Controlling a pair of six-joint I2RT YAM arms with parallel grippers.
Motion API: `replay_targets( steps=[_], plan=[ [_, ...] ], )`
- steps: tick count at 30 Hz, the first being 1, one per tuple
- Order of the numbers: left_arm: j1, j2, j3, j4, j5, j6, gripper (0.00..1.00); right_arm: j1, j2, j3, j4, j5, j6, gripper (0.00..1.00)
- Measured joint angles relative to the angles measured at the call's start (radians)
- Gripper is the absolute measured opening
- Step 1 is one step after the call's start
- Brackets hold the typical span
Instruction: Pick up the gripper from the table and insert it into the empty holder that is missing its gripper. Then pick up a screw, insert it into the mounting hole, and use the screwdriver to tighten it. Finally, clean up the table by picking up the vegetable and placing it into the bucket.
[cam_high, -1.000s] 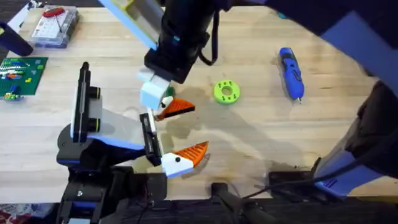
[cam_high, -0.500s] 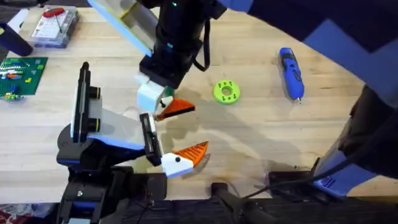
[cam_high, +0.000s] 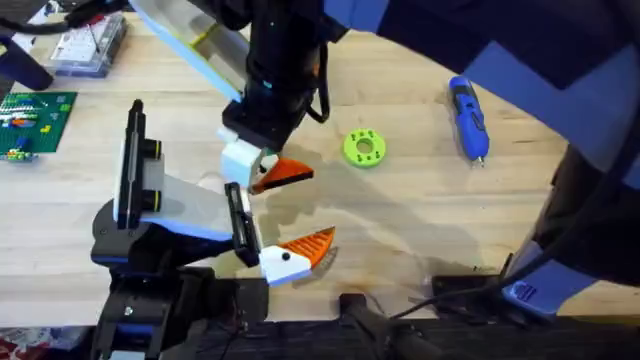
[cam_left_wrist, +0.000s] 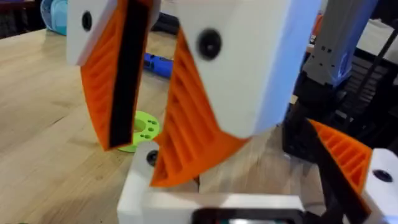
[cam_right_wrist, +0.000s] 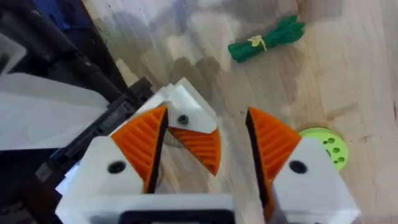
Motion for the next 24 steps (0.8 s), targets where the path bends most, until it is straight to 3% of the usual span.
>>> replay_targets(
  steps=[6, 20, 24],
  plan=[
    [0.000, 0.000, 0.000, 0.000, 0.000, 0.000, 0.989, 0.011, 0.000, 0.000, 0.000, 0.000, 0.004, 0.725],
    [0.000, 0.000, 0.000, 0.000, 0.000, 0.000, 0.989, 0.014, 0.000, 0.000, 0.001, -0.007, 0.006, 0.500],
    [0.000, 0.000, 0.000, 0.000, 0.000, 0.000, 0.989, 0.014, 0.000, 0.000, 0.000, -0.026, 0.008, 0.487]
  ],
)
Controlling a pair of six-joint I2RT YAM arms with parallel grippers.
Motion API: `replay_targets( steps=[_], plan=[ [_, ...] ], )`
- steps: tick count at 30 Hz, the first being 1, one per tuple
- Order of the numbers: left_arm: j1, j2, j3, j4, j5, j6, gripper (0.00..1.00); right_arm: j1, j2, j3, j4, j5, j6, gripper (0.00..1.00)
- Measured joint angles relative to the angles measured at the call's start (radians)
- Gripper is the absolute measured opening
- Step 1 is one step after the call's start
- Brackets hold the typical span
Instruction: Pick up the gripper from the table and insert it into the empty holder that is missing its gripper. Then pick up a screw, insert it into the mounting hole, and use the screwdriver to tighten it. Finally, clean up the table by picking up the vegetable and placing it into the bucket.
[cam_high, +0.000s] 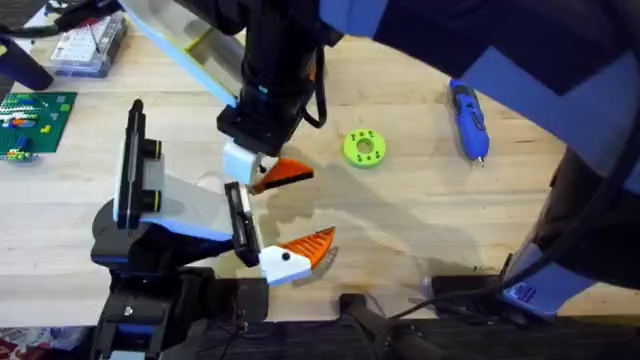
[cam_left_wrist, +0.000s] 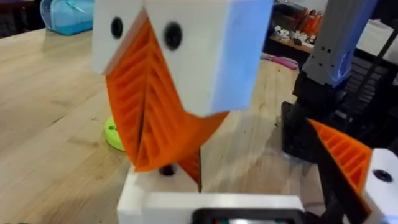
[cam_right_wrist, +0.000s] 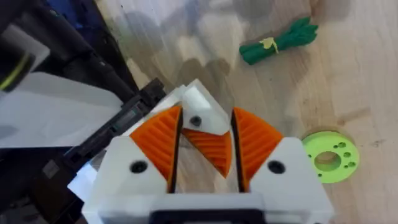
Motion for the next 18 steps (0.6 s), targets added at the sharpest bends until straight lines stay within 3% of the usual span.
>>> replay_targets(
  steps=[15, 18],
  plan=[
    [0.000, 0.000, 0.000, 0.000, 0.000, 0.000, 0.989, 0.001, 0.000, 0.000, 0.000, -0.012, 0.000, 0.322],
    [0.000, 0.000, 0.000, 0.000, 0.000, 0.000, 0.989, 0.001, 0.000, 0.000, 0.000, -0.015, -0.001, 0.219]
  ],
)
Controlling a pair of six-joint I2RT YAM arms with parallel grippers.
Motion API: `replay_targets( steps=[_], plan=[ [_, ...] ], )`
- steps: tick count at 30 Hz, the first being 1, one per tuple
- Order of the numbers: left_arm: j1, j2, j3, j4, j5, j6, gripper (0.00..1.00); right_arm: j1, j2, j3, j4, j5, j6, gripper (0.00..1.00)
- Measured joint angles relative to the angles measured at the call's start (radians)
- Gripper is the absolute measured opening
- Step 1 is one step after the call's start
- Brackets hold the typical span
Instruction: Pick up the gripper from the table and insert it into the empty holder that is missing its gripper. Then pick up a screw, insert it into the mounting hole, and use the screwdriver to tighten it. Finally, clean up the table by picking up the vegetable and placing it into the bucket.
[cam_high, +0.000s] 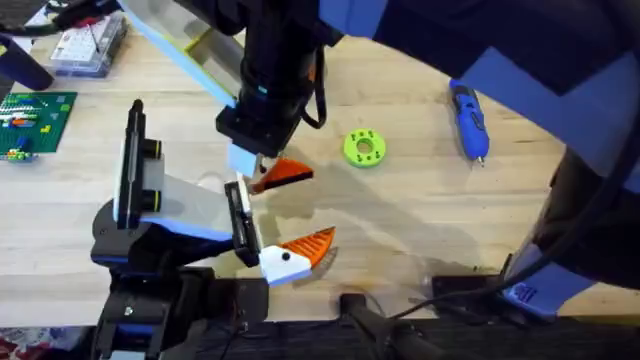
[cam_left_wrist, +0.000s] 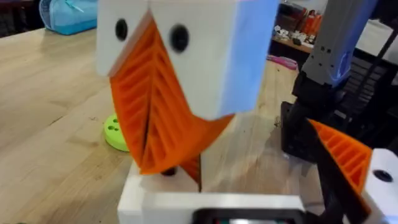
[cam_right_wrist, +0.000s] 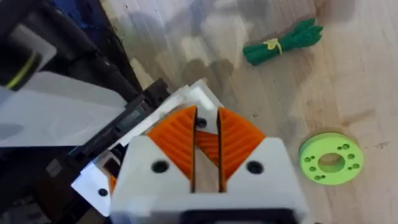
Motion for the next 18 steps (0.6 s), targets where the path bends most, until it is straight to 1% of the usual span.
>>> replay_targets(
  steps=[2, 3, 4, 18],
  plan=[
    [0.000, 0.000, 0.000, 0.000, 0.000, 0.000, 0.989, 0.000, 0.000, 0.000, -0.002, 0.000, 0.002, 0.119],
    [0.000, 0.000, 0.000, 0.000, 0.000, 0.000, 0.989, 0.000, 0.000, 0.000, -0.004, -0.003, 0.004, 0.045],
    [0.000, 0.000, 0.000, 0.000, 0.000, -0.001, 0.989, 0.000, 0.000, 0.000, -0.007, -0.006, 0.004, 0.017],
    [0.000, 0.000, 0.000, 0.000, 0.000, -0.002, 0.989, 0.000, 0.000, 0.000, -0.013, -0.008, 0.004, 0.007]
  ],
)
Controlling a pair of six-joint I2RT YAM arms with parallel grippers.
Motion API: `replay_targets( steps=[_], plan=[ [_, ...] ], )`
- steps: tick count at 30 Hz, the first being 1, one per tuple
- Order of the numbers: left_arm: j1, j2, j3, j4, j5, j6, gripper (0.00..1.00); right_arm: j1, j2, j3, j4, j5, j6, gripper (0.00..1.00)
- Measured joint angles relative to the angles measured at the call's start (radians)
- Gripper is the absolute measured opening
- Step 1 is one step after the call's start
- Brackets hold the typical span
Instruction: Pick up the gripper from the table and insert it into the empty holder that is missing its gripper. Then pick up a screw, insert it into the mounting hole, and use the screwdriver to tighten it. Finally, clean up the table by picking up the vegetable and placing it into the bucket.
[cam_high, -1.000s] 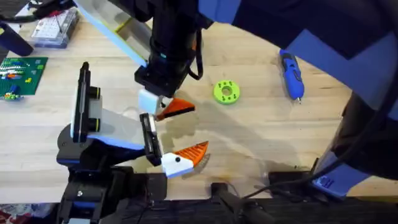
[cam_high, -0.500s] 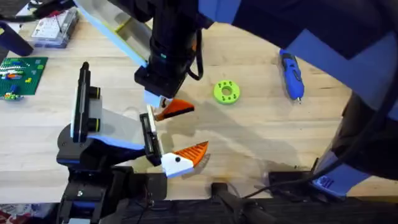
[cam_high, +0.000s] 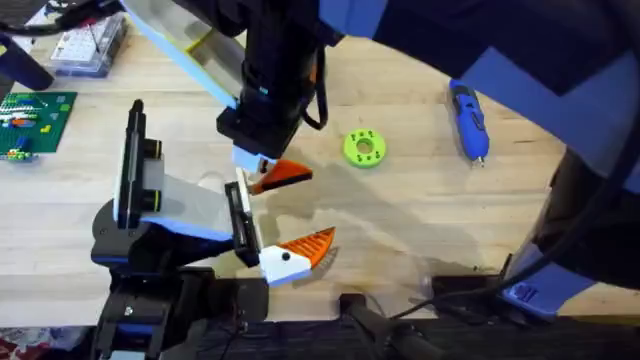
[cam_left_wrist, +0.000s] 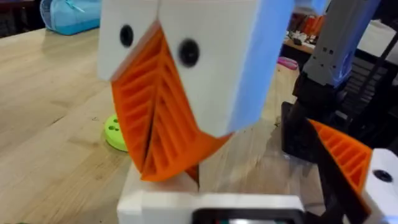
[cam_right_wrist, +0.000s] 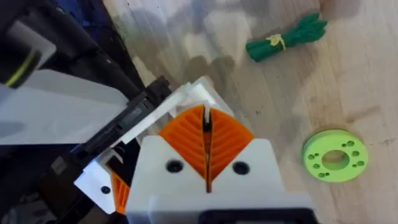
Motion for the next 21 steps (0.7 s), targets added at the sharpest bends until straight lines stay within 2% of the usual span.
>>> replay_targets(
  steps=[13, 21],
  plan=[
    [0.000, 0.000, 0.000, 0.000, 0.001, -0.001, 0.989, 0.013, 0.000, 0.000, -0.008, 0.002, 0.000, 0.007],
    [0.000, 0.000, 0.000, 0.000, 0.001, -0.001, 0.989, 0.037, 0.000, 0.000, -0.010, 0.054, 0.000, 0.006]
  ],
)
